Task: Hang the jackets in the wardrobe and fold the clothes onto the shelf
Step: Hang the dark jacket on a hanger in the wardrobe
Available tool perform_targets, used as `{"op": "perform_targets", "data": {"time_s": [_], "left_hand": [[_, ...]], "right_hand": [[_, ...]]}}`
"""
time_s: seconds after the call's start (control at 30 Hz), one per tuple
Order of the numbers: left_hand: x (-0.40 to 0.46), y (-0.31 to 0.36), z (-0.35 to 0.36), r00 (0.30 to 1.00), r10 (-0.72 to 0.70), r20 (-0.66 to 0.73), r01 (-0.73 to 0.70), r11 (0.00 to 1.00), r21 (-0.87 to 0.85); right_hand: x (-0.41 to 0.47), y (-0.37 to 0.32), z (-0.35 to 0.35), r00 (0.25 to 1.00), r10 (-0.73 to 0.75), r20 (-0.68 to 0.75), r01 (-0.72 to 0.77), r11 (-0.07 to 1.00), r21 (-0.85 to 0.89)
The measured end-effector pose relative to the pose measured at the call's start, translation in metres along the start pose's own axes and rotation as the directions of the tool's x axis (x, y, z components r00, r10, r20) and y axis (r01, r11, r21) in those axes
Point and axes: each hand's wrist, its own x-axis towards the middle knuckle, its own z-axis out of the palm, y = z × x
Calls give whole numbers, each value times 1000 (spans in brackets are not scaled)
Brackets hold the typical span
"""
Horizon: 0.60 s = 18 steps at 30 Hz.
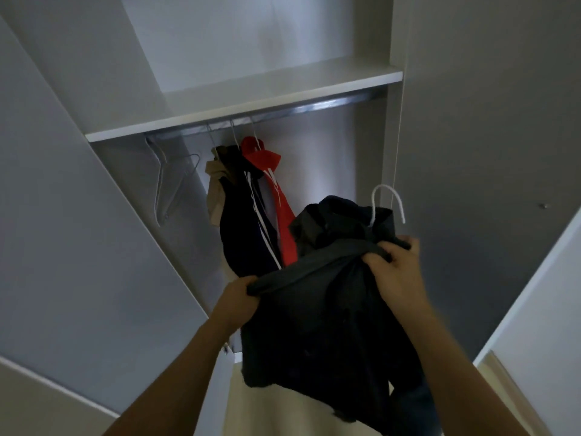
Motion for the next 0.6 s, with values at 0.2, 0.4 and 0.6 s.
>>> {"op": "perform_targets", "data": {"time_s": [0.2,0.4,0.6], "left_hand": [[28,58,-55,887,448,112,-451,790,414],[29,131,-69,622,616,484,-727,225,648],[18,167,-44,516,588,623,-807,89,584]], "right_hand": [[-9,6,-24,982,-6,187,75,928,-364],[-14,9,-21,948,24,318,88,939,-333],[-17,13,-5,938,-137,319,250,904,-346]]}}
